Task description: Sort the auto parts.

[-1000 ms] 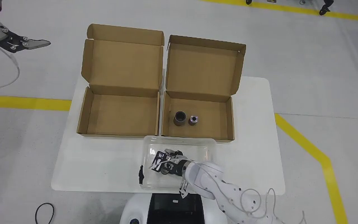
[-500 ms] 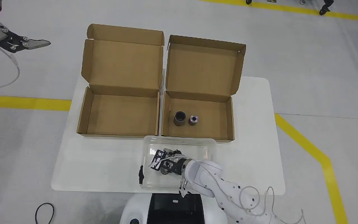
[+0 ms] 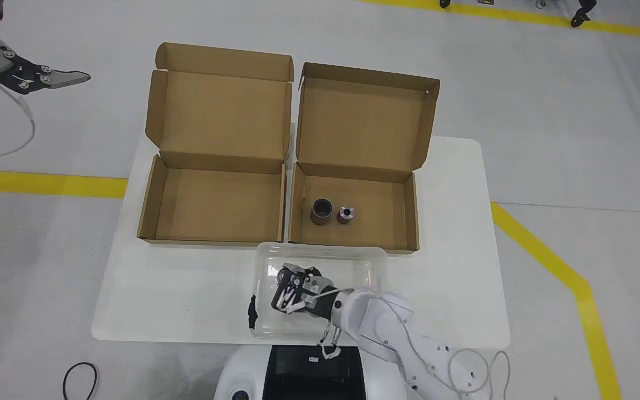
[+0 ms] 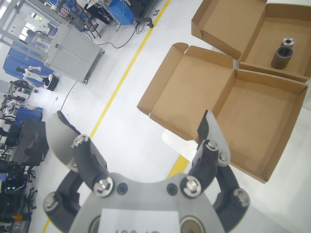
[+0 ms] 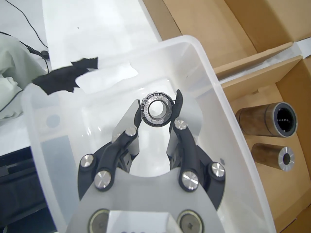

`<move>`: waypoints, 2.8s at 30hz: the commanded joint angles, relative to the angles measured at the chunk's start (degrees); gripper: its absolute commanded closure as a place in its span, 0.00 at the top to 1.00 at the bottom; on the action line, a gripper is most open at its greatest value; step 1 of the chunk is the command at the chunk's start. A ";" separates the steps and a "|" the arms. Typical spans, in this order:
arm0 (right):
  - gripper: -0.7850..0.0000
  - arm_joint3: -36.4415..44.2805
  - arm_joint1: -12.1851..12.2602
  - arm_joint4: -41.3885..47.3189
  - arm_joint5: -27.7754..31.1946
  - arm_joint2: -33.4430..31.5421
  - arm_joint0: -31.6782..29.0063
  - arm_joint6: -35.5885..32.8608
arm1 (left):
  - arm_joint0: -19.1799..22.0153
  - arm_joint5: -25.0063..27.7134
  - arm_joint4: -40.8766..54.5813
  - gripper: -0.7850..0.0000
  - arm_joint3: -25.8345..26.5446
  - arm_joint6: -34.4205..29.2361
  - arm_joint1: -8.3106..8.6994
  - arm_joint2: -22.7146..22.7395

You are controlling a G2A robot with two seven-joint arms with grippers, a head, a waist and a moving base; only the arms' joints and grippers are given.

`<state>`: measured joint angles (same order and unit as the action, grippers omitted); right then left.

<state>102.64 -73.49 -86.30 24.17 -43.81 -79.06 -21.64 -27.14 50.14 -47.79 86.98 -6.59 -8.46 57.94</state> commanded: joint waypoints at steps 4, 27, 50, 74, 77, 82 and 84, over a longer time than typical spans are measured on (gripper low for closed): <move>0.00 1.52 0.84 0.40 3.08 -2.16 -1.23 3.59 | 0.00 0.00 0.00 1.00 0.00 0.00 0.00 0.00; 0.00 9.37 1.51 11.30 9.18 -8.39 3.02 20.03 | 0.00 0.00 0.00 1.00 0.00 0.00 0.00 0.00; 0.00 18.15 0.05 14.73 5.06 -8.25 10.92 20.42 | 0.00 0.00 0.00 1.00 0.00 0.00 0.00 0.00; 0.00 18.67 -0.50 12.47 3.16 -8.67 11.52 23.60 | 0.00 0.00 0.00 1.00 0.00 0.00 0.00 0.00; 0.00 17.45 -0.43 11.89 3.59 -8.53 10.80 23.47 | 0.00 0.00 0.00 1.00 0.00 0.00 0.00 0.00; 0.00 15.82 -0.11 10.82 4.00 -9.13 8.92 22.61 | 0.00 0.00 0.00 1.00 0.00 0.00 0.00 0.00; 0.00 15.13 -0.03 10.09 3.99 -9.01 8.49 20.99 | 0.00 0.00 0.00 1.00 0.00 0.00 0.00 0.00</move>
<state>118.10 -73.55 -75.86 28.23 -52.89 -70.42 0.24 -27.14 50.14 -47.79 86.98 -6.59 -8.46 57.94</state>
